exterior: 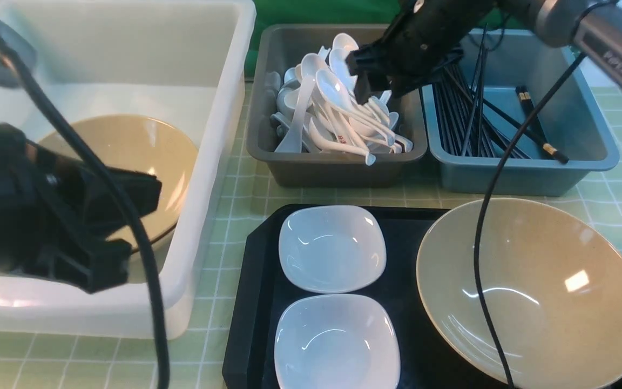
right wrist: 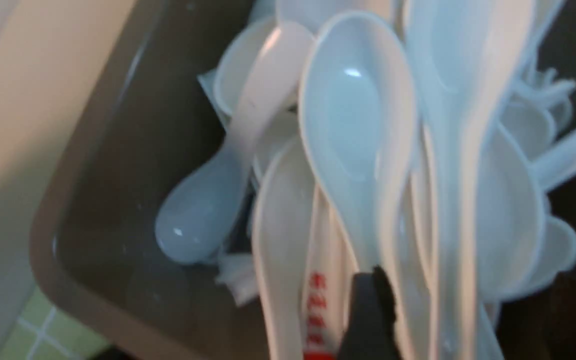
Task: On green table put chopsticks spoon bowls plates into blue grey white boxes.
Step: 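Place the white spoon into the bin of spoons with the right gripper, then grasp the large bowl on the tray by its rim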
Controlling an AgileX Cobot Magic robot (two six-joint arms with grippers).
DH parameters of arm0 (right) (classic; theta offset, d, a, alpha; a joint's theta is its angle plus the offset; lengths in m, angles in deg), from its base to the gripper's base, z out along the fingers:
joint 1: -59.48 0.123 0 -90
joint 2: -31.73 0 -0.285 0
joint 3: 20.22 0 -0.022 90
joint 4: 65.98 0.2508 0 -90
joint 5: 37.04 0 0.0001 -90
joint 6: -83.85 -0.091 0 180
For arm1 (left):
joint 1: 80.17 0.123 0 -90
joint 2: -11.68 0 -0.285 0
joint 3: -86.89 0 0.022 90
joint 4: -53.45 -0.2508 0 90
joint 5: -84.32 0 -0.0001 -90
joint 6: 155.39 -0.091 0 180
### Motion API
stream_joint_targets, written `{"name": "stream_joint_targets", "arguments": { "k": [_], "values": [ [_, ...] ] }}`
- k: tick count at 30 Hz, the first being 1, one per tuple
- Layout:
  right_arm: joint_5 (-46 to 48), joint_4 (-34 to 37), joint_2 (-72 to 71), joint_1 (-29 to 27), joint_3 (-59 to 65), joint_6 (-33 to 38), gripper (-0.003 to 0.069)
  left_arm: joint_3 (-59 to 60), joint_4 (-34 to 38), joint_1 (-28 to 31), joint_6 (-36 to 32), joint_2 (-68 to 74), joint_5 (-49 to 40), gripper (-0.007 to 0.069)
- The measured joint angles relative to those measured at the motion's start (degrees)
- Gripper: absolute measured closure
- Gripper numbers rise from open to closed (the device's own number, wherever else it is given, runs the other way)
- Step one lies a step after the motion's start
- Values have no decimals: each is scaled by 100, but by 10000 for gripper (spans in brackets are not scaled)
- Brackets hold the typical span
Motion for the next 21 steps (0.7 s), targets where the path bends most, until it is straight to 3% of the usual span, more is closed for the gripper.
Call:
{"name": "stream_joint_targets", "arguments": {
  "k": [4, 14, 21],
  "values": [
    [850, -13, -581, -20, 0, 14, 160, 180, 128, 0, 164, 472, 77, 618],
    [850, 437, -2767, -20, 735, 367, 197, -174, 521, 0, 253, 1917, -156, 493],
    [850, 658, -5114, -20, 2772, 801, 351, -351, 1395, 0, -324, 2829, -279, 267]
  ]
}}
